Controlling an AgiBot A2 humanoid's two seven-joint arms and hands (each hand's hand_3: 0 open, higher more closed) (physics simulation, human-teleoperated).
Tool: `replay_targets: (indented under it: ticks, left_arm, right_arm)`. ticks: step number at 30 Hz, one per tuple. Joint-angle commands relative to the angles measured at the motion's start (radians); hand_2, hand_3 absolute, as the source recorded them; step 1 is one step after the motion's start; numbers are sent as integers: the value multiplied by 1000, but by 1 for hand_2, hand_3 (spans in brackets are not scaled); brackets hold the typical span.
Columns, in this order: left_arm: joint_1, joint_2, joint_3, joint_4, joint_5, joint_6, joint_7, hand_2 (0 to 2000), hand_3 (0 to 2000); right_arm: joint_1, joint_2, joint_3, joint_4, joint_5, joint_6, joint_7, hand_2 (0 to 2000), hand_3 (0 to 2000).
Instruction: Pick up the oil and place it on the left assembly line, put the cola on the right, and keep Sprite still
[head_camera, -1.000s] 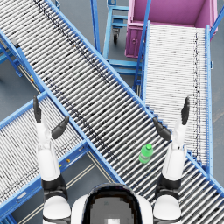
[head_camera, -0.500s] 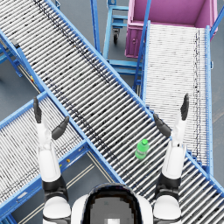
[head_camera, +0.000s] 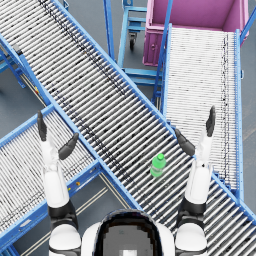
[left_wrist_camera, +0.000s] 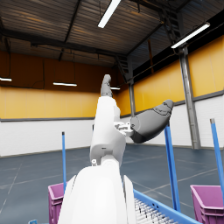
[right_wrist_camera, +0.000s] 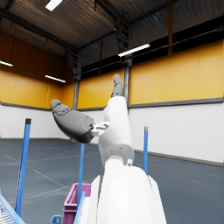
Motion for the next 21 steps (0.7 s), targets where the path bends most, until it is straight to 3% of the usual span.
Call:
replay_targets:
  ticks: [1, 21]
  left_arm:
    - [1, 0, 0, 0, 0, 0, 0, 0, 0]
    - [-10, 6, -4, -2, 0, 0, 0, 0, 0]
  right_arm:
    - [19, 3, 2, 22, 0, 0, 0, 0, 0]
    - [-14, -8, 11, 57, 0, 0, 0, 0, 0]
